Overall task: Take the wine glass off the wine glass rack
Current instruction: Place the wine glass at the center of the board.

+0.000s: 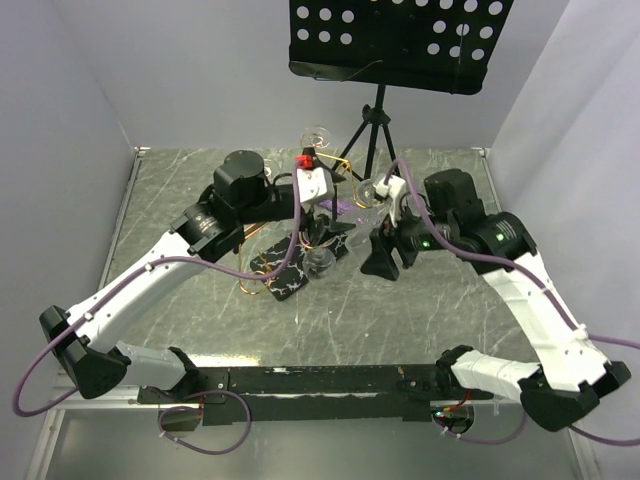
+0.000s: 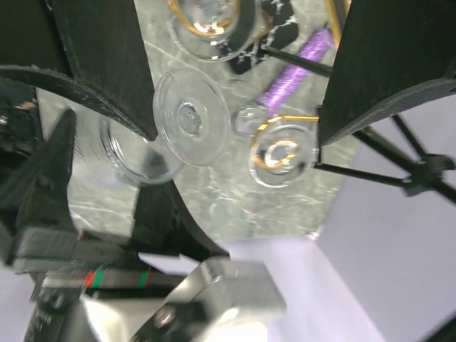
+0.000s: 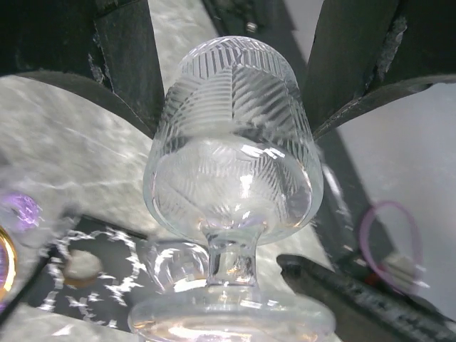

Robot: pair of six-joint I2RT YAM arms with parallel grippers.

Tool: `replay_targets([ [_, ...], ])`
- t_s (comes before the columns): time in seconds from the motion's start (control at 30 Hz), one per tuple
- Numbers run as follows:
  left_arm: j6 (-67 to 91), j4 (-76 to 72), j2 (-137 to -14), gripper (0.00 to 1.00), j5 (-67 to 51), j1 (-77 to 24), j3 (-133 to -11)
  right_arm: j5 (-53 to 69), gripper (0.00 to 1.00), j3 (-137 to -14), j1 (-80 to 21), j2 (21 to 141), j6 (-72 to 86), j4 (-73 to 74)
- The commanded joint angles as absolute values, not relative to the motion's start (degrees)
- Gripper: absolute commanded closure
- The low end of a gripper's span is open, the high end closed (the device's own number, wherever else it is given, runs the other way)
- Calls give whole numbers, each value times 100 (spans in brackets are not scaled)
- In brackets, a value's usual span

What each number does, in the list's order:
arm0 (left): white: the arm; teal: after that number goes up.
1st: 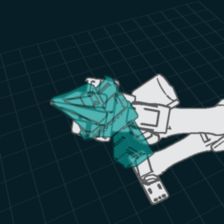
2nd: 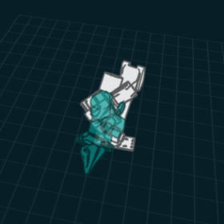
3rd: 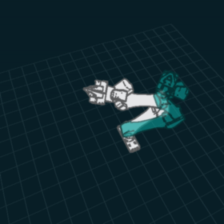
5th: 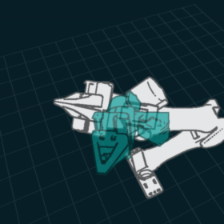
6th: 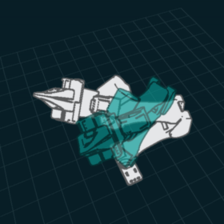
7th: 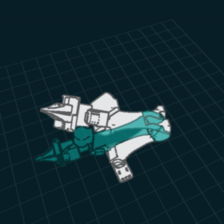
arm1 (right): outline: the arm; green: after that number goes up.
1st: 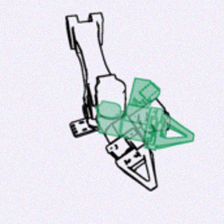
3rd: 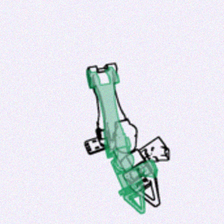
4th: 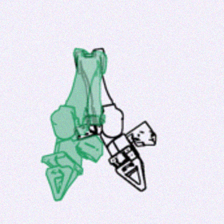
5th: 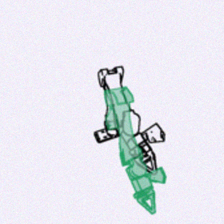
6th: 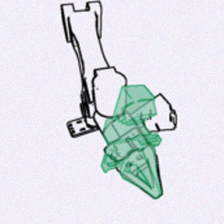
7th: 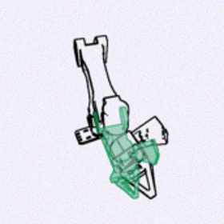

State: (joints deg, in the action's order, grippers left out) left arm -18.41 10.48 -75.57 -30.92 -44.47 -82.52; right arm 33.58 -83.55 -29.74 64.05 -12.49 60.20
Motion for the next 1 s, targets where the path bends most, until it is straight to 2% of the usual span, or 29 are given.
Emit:
replay_targets([
  [0.0, -1749, 720, -7330, 4, -2997, -4456, -8235, 2884, 100, -8087, -2936, 5951, -2520, 6897],
  [0.33, -1951, 791, -7058, 3, -2487, -4272, -8218, 924, 100, -6391, -2874, 5449, -5350, 8410],
  [0.57, -2021, 747, -6900, 3, -2356, -4061, -8174, 511, 100, -6118, -2874, 6125, -5660, 8990],
  [0.97, -2048, 545, -6566, 2, -2241, -3797, -7717, -1448, 100, -5573, -2865, 6767, -6073, 9000],
])
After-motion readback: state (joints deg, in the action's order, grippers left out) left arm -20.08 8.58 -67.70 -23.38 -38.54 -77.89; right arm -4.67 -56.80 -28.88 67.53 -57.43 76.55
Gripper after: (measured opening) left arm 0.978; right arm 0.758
